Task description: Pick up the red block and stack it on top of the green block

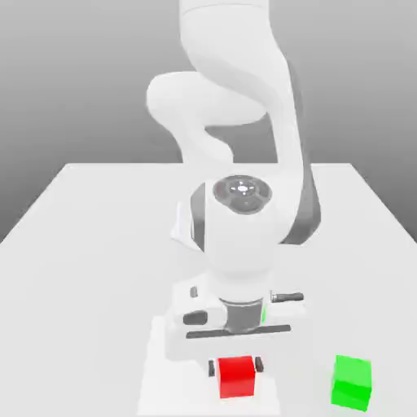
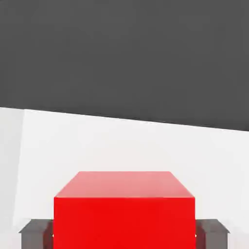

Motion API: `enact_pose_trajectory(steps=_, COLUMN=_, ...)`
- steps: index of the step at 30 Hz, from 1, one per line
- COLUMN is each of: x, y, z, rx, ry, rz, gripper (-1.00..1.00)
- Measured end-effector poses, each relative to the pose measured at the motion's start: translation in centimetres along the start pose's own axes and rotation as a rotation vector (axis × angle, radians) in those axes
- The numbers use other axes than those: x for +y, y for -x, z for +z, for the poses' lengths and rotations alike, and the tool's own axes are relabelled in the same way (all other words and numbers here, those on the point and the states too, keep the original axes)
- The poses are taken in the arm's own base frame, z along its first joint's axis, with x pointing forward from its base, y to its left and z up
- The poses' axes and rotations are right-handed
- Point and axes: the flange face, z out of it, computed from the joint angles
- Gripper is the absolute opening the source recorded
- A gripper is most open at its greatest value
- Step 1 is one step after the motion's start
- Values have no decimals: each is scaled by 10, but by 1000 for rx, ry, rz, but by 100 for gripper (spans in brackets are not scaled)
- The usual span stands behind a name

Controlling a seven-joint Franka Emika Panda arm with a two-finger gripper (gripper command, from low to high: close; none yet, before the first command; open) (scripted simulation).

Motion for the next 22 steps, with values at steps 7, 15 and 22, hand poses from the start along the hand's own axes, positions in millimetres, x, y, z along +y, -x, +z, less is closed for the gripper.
enact_pose_trajectory(steps=7, x=0, y=-1, z=-41, rx=0, ry=0, rz=0, gripper=-100)
enact_pose_trajectory(steps=15, x=-124, y=90, z=-86, rx=-1, ry=0, rz=-531, gripper=-100)
enact_pose_trajectory(steps=22, x=-136, y=102, z=-40, rx=-1, ry=0, rz=-588, gripper=100)
